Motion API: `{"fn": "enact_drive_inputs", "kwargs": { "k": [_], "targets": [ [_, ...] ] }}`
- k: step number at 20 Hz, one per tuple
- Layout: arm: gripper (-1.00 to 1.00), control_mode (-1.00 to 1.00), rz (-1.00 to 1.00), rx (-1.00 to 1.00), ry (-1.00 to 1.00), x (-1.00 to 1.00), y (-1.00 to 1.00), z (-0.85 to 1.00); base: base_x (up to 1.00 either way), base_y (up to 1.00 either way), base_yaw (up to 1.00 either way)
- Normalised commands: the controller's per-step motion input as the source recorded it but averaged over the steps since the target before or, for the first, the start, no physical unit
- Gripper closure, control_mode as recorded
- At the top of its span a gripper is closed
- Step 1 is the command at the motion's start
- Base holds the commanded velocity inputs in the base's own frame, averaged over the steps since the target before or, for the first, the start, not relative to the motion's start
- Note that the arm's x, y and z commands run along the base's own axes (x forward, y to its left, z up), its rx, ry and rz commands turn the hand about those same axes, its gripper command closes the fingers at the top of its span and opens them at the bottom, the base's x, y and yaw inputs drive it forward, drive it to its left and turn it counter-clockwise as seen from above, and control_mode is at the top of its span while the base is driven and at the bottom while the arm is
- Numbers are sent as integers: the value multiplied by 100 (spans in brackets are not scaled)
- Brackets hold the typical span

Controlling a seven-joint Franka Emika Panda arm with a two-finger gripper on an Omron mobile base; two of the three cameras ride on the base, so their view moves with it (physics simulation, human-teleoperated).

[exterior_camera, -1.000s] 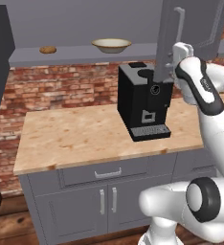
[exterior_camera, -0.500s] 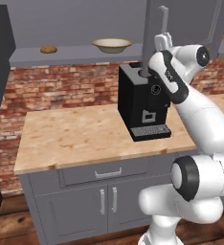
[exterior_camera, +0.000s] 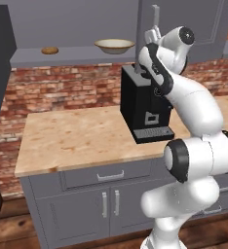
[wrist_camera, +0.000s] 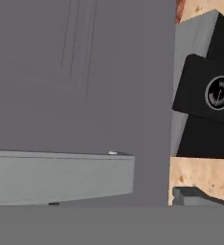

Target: Pick the mug and place it in the sink. Pick the bowl and place it in the open cabinet and then close the cabinet.

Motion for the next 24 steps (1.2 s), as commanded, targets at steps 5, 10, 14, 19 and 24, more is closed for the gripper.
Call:
{"fn": "enact_drive_inputs", "kwargs": {
  "k": [5, 10, 14, 19, 24],
  "targets": [
    [-100, -100, 3, -1, -3, 34, -31, -17, 0, 0, 0],
    [-100, -100, 21, -8, -35, 34, -20, -45, 0, 0, 0],
    [-100, -100, 22, -6, -34, 79, -17, -57, 0, 0, 0],
    [-100, -100, 6, -1, -9, 100, -13, -38, 0, 0, 0],
    [-100, -100, 0, 0, 6, 100, -11, -3, 0, 0, 0]
  ]
}}
